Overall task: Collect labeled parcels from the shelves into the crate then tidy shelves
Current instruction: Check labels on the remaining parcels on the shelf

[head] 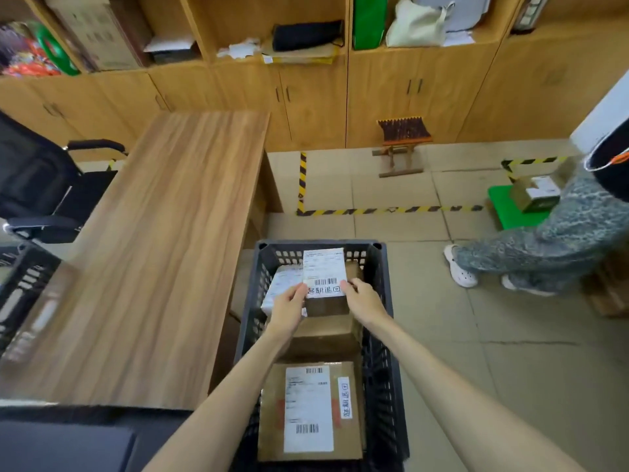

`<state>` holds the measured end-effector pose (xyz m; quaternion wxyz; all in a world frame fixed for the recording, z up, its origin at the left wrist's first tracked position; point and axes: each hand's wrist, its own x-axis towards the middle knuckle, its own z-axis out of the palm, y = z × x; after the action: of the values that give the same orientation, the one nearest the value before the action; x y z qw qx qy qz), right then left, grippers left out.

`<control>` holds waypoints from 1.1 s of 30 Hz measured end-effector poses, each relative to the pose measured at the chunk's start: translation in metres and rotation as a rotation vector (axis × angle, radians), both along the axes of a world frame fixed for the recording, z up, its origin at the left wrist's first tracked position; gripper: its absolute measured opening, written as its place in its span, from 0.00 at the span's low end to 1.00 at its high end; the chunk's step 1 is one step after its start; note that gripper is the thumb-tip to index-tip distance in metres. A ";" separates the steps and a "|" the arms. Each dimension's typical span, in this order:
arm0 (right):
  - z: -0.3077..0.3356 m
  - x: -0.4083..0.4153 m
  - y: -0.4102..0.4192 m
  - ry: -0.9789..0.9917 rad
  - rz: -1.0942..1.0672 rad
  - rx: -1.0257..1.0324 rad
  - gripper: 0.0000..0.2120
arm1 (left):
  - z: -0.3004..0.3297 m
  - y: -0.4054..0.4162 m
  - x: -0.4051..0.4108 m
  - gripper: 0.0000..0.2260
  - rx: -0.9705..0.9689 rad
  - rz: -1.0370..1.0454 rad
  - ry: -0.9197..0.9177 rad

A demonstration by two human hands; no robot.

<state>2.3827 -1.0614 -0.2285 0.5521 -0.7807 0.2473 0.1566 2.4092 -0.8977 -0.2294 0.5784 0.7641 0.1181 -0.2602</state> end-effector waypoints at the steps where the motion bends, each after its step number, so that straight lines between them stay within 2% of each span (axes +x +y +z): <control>1: -0.005 0.002 0.002 0.013 0.004 -0.001 0.20 | -0.006 0.002 0.003 0.13 0.004 -0.004 0.014; 10: -0.040 0.024 0.014 0.049 -0.027 -0.046 0.21 | -0.051 0.015 0.034 0.16 0.030 -0.058 0.067; 19: -0.050 0.033 0.023 0.071 -0.007 -0.080 0.22 | -0.068 0.022 0.055 0.12 0.063 -0.100 0.137; 24: -0.036 0.030 0.021 0.041 -0.003 -0.127 0.18 | -0.055 0.030 0.060 0.19 0.119 -0.114 0.100; 27: -0.014 0.032 0.014 0.008 0.057 -0.185 0.16 | -0.035 0.033 0.065 0.22 0.220 -0.197 0.016; 30: 0.022 0.041 0.005 -0.066 0.176 -0.320 0.14 | 0.003 0.032 0.071 0.21 0.361 -0.380 -0.193; 33: 0.063 0.057 -0.005 -0.166 0.355 -0.577 0.14 | 0.055 0.033 0.074 0.18 0.710 -0.602 -0.485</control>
<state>2.4392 -1.0659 -0.1654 0.2912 -0.9455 0.0961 0.1099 2.4831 -0.8651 -0.1745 0.1939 0.9515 -0.1630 -0.1747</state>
